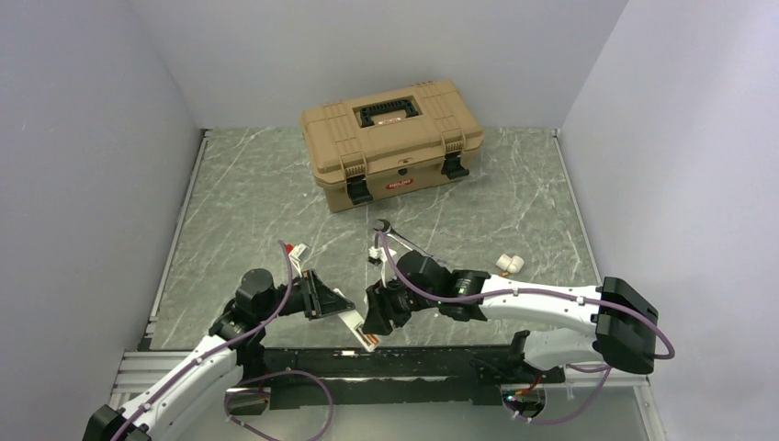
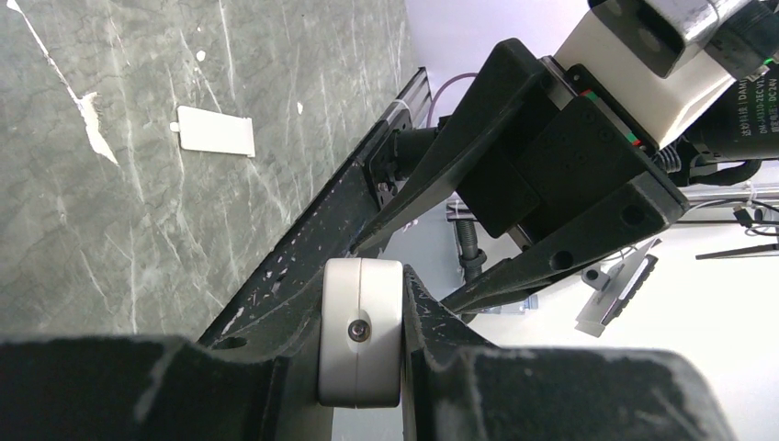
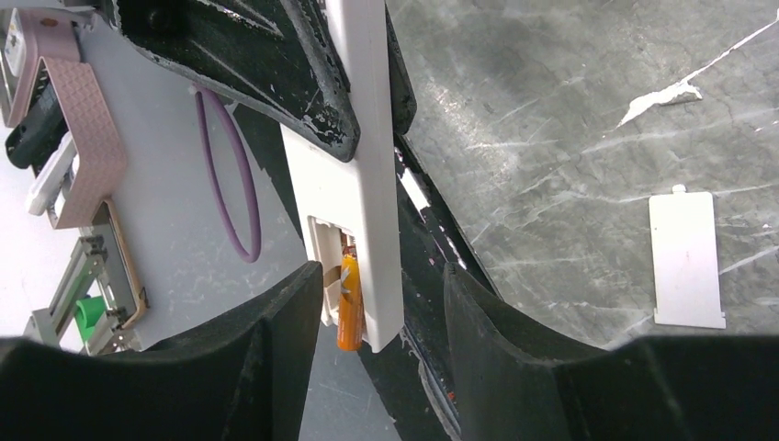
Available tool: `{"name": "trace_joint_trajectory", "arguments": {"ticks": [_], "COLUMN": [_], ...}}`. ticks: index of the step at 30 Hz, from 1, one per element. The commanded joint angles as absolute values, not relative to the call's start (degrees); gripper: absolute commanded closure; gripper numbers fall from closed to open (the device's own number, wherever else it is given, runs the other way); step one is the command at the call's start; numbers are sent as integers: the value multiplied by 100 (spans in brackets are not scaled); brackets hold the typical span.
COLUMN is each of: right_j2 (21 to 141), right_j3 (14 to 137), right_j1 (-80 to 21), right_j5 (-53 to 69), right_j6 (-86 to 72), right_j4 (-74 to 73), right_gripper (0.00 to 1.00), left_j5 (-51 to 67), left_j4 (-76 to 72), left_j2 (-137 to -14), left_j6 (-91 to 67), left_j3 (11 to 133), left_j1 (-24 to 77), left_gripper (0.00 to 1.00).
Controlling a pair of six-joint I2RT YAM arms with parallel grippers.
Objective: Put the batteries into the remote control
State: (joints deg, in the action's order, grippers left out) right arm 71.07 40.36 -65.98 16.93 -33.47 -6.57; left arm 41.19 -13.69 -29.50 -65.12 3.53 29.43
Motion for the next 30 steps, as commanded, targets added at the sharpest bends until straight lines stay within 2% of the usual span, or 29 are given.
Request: {"name": "trace_joint_trajectory", "arguments": {"ticks": [1, 12, 21, 30], "right_j2": [7179, 7357, 7426, 7464], "right_j3": [4319, 4411, 4456, 4439], "right_j1": [-6588, -6600, -6595, -6596], "right_j5": [1761, 1731, 1756, 1784], "right_j6": [-3244, -3182, -3165, -3182], "right_j4": [-517, -650, -659, -642], "right_gripper": [48, 54, 53, 60], "left_j5": [4229, 4238, 4237, 4243], "left_j4": [-1600, -1616, -1661, -1657], "left_j2": [-2949, -2986, -3015, -2983], "left_j6": [-6412, -6398, -6407, -6424], "left_j3": [343, 334, 316, 294], "left_j1": [2929, 2936, 2933, 2933], "left_gripper": [100, 100, 100, 100]}}
